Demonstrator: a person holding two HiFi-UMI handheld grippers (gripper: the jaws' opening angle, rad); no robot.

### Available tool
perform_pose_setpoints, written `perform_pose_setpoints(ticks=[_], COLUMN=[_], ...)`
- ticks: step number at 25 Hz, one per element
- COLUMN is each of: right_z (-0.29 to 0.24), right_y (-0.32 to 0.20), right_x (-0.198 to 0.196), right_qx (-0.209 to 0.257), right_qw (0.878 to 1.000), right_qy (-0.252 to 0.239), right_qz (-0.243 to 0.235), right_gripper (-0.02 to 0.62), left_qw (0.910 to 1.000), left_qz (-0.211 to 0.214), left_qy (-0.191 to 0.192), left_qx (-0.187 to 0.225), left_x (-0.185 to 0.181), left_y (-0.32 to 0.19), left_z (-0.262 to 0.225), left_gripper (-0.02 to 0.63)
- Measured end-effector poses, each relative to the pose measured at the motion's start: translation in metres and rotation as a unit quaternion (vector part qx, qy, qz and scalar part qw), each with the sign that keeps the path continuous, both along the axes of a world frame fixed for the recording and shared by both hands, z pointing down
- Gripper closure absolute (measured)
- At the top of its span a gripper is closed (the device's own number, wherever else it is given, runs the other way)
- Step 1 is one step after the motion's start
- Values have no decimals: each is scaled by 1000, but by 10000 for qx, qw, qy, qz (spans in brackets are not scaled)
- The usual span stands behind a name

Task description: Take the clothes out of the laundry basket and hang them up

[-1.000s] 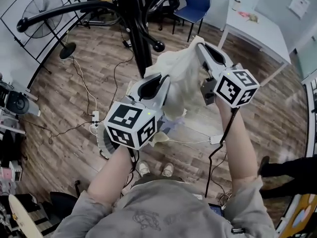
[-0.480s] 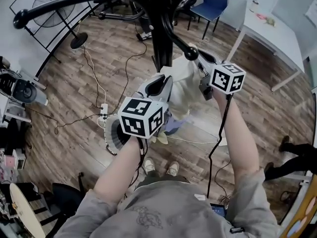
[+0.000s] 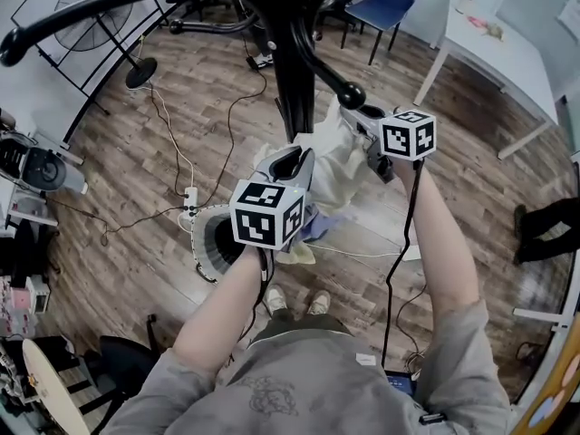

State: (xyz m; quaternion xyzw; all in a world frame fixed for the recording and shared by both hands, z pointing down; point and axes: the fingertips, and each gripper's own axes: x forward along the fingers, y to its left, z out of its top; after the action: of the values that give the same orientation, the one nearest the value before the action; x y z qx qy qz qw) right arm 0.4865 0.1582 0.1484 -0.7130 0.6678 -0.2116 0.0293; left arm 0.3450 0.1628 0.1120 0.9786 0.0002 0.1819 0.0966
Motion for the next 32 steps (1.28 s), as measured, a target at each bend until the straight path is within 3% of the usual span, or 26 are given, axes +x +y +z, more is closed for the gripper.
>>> perform_pose_setpoints(ticks=[4, 10, 15, 22, 28, 32], right_z=[31, 81, 111, 163, 191, 183], right_y=[3, 6, 18, 51, 61, 64], right_x=[-1, -17, 3, 21, 5, -6], right_qx=[-428, -695, -803, -1378, -1655, -1404], right_qw=[9989, 9955, 9925, 9769, 9703, 9735], right_qy=[115, -548, -893, -1250, -1414, -1514], right_qz=[-170, -344, 207, 1055, 1056, 988], right_gripper=[546, 541, 551, 552, 552, 506], left_qw=[9999, 9990, 9987, 9988, 9987, 9982], left_qz=[54, 138, 199, 254, 293, 391], left_qy=[-138, -416, -458, -428, -421, -443], left_qx=[-4, -5, -78, -32, 7, -41], left_x=[6, 5, 11, 12, 8, 4], left_y=[4, 7, 12, 20, 22, 29], left_z=[11, 26, 32, 34, 37, 38], left_gripper=[575, 568, 548, 522, 508, 481])
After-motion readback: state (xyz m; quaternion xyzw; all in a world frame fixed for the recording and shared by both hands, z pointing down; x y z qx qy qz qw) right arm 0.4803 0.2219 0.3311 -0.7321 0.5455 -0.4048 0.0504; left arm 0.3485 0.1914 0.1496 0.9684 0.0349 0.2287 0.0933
